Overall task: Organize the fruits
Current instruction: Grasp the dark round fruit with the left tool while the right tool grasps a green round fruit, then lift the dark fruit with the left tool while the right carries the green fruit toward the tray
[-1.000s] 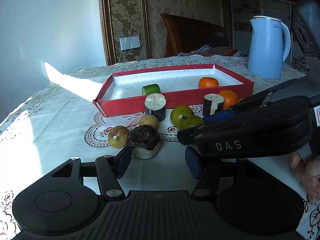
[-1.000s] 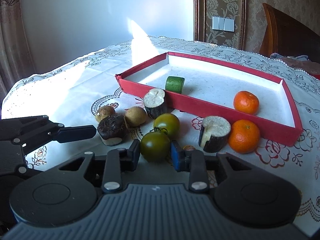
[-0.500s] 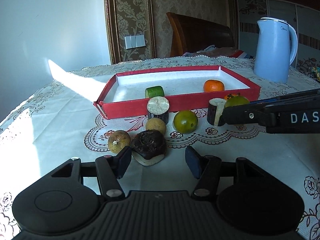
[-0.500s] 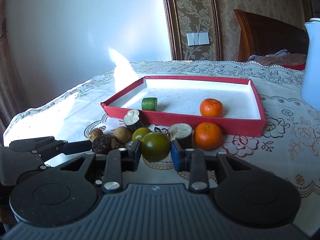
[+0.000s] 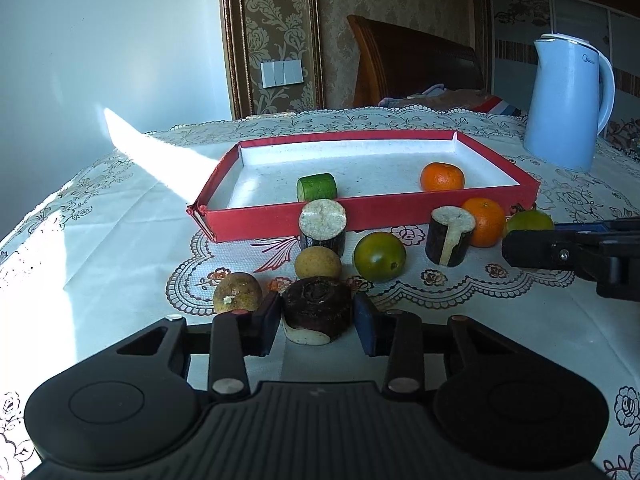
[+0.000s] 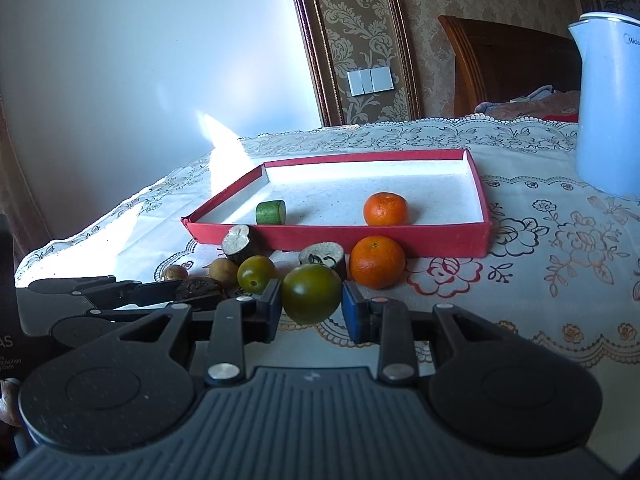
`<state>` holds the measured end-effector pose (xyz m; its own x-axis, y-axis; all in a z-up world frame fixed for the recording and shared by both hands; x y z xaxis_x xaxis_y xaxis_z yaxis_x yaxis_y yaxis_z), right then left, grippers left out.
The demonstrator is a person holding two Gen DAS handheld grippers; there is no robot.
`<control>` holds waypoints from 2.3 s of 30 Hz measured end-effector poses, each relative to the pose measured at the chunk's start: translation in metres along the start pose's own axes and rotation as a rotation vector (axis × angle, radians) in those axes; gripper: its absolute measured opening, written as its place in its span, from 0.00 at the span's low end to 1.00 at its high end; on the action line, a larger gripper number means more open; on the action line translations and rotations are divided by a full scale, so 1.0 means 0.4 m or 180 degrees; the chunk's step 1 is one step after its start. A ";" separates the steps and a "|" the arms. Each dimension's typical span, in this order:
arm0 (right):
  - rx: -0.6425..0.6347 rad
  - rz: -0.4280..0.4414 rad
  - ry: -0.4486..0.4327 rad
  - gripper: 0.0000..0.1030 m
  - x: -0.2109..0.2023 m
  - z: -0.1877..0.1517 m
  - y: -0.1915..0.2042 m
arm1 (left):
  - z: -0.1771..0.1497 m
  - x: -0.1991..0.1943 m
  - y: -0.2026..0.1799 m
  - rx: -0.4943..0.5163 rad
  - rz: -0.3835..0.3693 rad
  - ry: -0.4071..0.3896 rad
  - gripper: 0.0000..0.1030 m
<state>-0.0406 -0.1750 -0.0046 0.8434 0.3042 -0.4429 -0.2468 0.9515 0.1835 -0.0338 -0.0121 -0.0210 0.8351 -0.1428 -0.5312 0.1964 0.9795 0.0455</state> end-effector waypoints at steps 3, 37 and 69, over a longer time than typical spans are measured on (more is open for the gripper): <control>0.0010 -0.0068 0.0007 0.29 0.002 -0.006 0.008 | -0.001 -0.002 0.000 -0.0037 0.0022 -0.0016 0.37; -0.0006 -0.0619 -0.0292 0.29 0.057 0.084 0.005 | 0.136 0.003 -0.020 -0.0290 0.0230 -0.0549 0.29; 0.0002 -0.0491 -0.0287 0.29 0.013 0.023 0.000 | -0.056 -0.067 -0.015 -0.0022 -0.0147 -0.0249 0.73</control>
<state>-0.0318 -0.1739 0.0012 0.9106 0.1493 -0.3853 -0.1109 0.9865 0.1201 -0.0689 -0.0110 -0.0257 0.8629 -0.1983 -0.4649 0.2324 0.9725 0.0166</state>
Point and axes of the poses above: each gripper's, at about its wrist camera, not at the fingertips, and x roughly the way its jaws point, y to its left, z to its top, the point moved 4 cm from there along x, roughly the way its jaws point, and after that the axes turned 3 degrees about -z, right-handed, at the moved point
